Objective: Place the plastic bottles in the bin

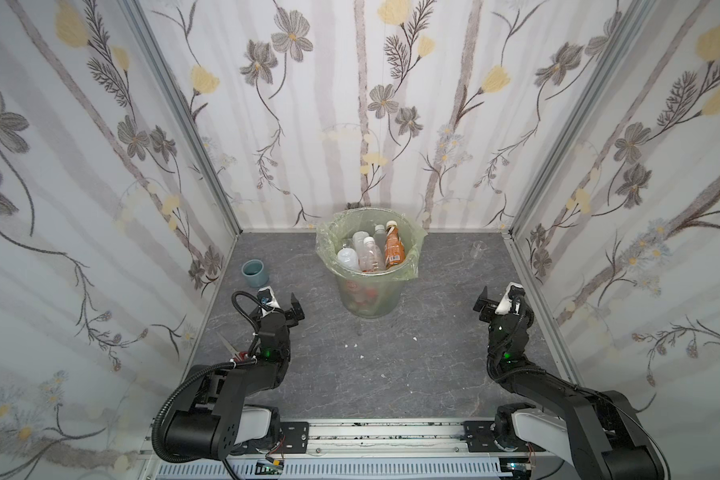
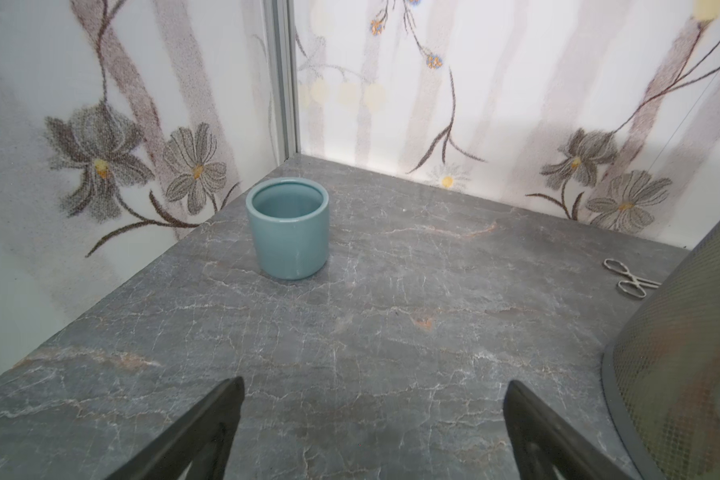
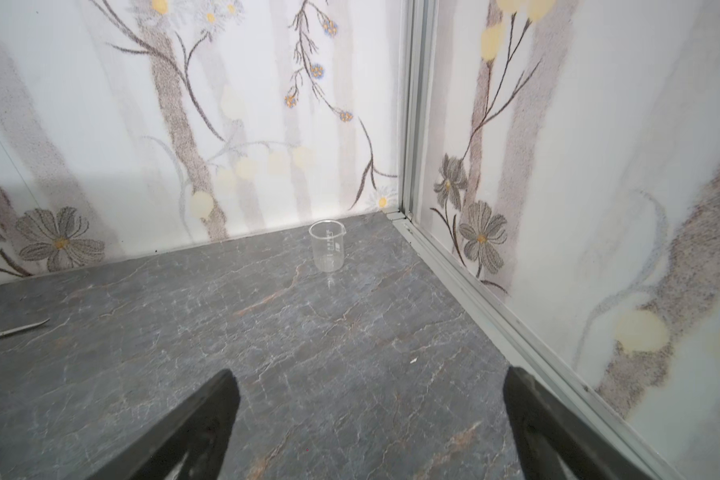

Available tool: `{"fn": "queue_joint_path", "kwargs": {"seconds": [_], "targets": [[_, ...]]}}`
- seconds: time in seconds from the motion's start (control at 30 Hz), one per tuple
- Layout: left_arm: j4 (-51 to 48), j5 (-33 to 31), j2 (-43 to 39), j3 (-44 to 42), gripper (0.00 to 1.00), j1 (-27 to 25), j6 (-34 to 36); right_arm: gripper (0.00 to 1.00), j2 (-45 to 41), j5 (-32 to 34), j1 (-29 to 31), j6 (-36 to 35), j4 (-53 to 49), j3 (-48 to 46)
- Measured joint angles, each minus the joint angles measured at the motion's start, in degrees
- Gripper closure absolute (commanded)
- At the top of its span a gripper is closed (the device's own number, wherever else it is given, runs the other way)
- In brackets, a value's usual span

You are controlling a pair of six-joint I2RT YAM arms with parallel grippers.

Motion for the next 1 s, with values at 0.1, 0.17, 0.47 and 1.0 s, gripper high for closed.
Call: {"fn": "queue_joint_path", "kwargs": {"seconds": [0.1,0.17,0.47,1.0], "targets": [[3.5,0.7,1.8,0.2,0.00,0.1,1.9,0.00,4.7,-1.1,-0.4,-0.6,10.4,-3.3],[5.3,0.7,2.7,0.2,0.00,0.2,2.7,0.00,7.4,-2.1,-0.5,-1.3,13.9,-5.2],[20.3,0.8,14.9,-1.7,0.00,1.1,5.2,0.00,10.5,-5.8,-2.5,-1.6,19.8,-1.0],[18.4,4.5,14.4,1.7,0.00,5.3,2.4,0.00,10.2,-12.0,-6.3,1.4,16.6,0.2]]}}
